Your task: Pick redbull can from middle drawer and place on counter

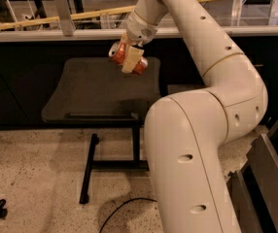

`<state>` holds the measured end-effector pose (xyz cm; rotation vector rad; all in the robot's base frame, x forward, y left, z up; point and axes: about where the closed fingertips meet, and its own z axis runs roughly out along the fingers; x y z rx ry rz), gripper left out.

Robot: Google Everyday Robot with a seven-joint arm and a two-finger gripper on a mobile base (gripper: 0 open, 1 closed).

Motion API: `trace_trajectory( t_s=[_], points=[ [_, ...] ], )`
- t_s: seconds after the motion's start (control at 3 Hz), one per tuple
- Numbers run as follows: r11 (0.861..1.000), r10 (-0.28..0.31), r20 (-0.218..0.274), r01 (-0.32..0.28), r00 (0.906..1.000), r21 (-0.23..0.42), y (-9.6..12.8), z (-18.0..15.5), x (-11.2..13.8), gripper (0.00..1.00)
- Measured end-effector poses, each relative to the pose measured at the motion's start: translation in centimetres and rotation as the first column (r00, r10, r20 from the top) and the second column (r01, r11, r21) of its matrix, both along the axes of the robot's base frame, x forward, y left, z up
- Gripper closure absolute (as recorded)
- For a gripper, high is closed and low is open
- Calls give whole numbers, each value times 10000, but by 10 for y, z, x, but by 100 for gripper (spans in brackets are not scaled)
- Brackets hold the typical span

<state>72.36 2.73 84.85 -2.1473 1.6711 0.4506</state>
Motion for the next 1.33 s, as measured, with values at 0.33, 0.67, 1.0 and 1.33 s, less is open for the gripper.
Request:
trace_trajectory(
  t_s=[0.33, 0.67, 1.0, 1.33],
  points=[
    [9985, -275, 145, 281, 9995, -462, -21, 10, -2, 100],
    [9951, -485, 373, 515, 9981, -845, -36, 19, -2, 100],
    [9938, -642, 350, 671, 9973, -885, -44, 29, -6, 100],
    [9938, -666, 422, 700, 9969, -863, -43, 26, -3, 100]
  ],
)
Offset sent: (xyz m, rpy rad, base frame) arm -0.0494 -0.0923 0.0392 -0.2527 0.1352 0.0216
